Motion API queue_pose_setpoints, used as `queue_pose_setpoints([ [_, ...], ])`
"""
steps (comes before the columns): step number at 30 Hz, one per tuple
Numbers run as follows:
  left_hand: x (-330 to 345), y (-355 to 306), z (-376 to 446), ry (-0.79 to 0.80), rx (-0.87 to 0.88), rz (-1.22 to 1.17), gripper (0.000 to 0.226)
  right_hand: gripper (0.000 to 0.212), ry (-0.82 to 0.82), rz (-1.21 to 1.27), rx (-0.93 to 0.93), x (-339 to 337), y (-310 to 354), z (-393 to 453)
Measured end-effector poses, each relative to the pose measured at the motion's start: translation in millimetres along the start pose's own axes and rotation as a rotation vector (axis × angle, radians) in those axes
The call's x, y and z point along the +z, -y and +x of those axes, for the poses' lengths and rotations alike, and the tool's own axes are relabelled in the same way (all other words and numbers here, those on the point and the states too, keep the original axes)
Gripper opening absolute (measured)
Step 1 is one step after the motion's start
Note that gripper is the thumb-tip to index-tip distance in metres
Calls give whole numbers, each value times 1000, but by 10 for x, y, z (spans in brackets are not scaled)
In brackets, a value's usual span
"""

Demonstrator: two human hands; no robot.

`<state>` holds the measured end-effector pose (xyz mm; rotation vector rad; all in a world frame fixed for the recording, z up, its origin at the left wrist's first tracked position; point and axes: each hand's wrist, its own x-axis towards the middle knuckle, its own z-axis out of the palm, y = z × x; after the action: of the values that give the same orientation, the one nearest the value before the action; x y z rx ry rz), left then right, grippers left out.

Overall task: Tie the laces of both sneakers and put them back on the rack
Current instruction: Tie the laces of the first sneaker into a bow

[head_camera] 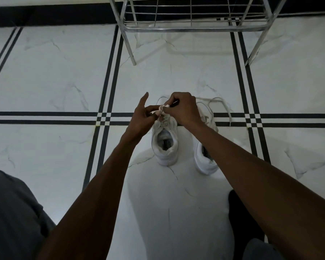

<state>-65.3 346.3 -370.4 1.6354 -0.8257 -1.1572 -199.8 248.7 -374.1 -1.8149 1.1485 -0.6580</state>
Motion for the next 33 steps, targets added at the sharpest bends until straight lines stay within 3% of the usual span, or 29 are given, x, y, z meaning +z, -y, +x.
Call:
queue_pose_setpoints([
  [6, -81, 20, 61, -53, 147, 237, 28, 28, 129, 205, 124, -136, -20, 0],
  [8, -91, 4, 72, -96, 147, 328, 19, 28, 150, 225, 195, -193, -13, -9],
  [12, -240, 19, 55, -136, 116, 451, 16, 24, 146, 146, 368, -351, -70, 20],
  [14, -396, 109, 40, -179, 81, 613, 11, 31, 119, -72, 454, -496, -161, 71],
  [17, -534, 241, -67, -209, 28, 854, 23, 42, 91, -314, 471, -581, -318, 95],
  [20, -475, 270, -173, -203, 27, 901, 23, 34, 50, -407, 432, -459, -395, 95],
  [23, -464, 265, -178, -243, 34, 921, 24, 42, 5, -476, 395, -384, -395, 100],
  [33, -421, 352, -267, -371, -2, 967, 11, 33, 0, -564, 373, -378, -362, 20],
])
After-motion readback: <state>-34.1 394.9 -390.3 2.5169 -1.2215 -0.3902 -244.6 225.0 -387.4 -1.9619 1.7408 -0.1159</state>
